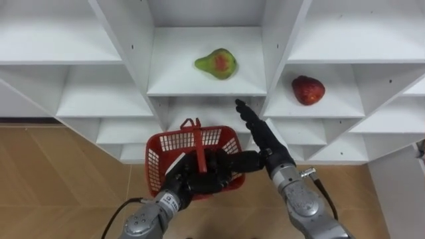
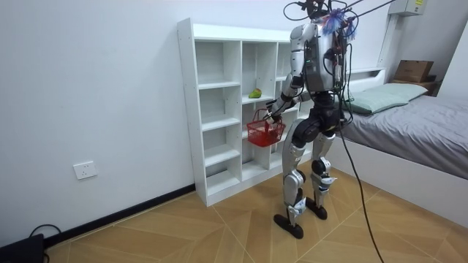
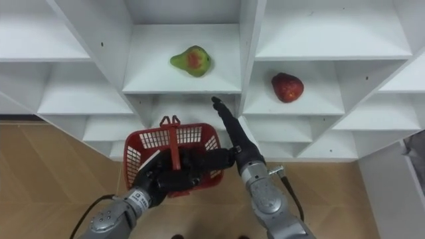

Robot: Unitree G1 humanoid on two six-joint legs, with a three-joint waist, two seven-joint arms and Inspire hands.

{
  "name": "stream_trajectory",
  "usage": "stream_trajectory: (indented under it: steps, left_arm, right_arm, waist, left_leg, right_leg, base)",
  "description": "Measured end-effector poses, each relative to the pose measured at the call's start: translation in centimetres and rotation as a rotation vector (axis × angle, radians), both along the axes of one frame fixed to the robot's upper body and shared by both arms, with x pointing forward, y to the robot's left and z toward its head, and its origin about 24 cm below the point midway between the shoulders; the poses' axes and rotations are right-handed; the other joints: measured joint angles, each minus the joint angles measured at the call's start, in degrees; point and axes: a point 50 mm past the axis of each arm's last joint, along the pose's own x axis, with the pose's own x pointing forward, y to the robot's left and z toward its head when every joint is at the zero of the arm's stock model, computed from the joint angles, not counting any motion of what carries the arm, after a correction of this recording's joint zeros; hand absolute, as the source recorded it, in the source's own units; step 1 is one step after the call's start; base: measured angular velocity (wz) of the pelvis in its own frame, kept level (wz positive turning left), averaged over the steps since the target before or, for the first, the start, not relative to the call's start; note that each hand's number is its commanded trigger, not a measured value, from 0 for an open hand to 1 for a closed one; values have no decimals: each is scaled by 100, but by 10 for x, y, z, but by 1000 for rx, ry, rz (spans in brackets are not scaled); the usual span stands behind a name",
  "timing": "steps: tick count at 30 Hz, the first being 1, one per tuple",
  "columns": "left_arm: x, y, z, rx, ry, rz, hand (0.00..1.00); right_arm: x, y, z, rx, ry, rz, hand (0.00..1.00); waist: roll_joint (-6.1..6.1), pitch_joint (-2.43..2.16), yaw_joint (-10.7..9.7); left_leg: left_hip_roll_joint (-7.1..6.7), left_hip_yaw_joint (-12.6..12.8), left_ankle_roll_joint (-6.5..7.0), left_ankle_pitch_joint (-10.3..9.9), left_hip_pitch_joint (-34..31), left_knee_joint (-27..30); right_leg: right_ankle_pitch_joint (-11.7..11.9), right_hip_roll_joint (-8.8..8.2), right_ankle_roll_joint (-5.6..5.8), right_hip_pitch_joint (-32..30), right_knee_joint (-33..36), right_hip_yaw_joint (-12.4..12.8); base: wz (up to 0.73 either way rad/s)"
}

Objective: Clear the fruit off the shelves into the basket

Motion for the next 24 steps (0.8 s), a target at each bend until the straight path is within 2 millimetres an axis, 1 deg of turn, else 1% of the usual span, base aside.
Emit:
stream_trajectory:
  steps: [8, 12, 14, 17, 19, 22, 24]
  left_arm:
    - [0, 1, 0, 2, -1, 4, 100]
    - [-6, 8, -4, 28, 14, 5, 100]
    - [-6, 11, -5, 40, 17, 17, 100]
    - [-6, 16, -6, 58, 22, 40, 100]
    - [-7, 17, -6, 72, 22, 52, 100]
    - [-6, 22, -7, 119, 12, 53, 100]
    - [-6, 30, -8, 155, 14, 72, 100]
  right_arm:
    - [-1, -1, -1, -2, 1, -9, 0]
    - [-4, 1, -4, -12, 10, 1, 0]
    - [-5, -1, -5, -31, 11, 11, 0]
    - [-8, 2, -7, -38, 17, 24, 0]
    - [-8, 1, -7, -43, 16, 23, 0]
    - [-9, 3, -2, -72, -22, 51, 0]
    - [-7, 7, 9, -94, -81, 87, 0]
  waist:
    - [4, -3, 11]
    - [6, -4, 35]
    - [6, -4, 52]
    - [6, -4, 83]
    - [-5, -10, 150]
    - [-9, -12, 191]
    - [-13, -15, 177]
  left_leg:
    - [-3, -4, 1, 2, 27, -6]
    - [-3, -3, 0, 2, 135, -48]
    - [-2, -4, -1, 1, 162, -49]
    - [-4, -7, -2, 1, 247, -78]
    - [-9, 1, -8, 12, 303, -125]
    - [-9, -8, -12, 16, 301, -132]
    - [-10, -20, -13, 16, 310, -142]
  right_leg:
    - [0, 0, 0, 44, -26, -9]
    - [-1, 7, 1, 152, -68, -17]
    - [0, 10, 1, 181, -83, -20]
    - [0, 19, 1, 277, -125, -14]
    - [4, 21, 4, 308, -138, 7]
    - [3, 22, 4, 301, -136, -3]
    - [1, 23, 5, 314, -140, -11]
  base:
    - [0]
    - [0]
    - [0]
    - [0]
    - [-2]
    - [0]
    - [0]
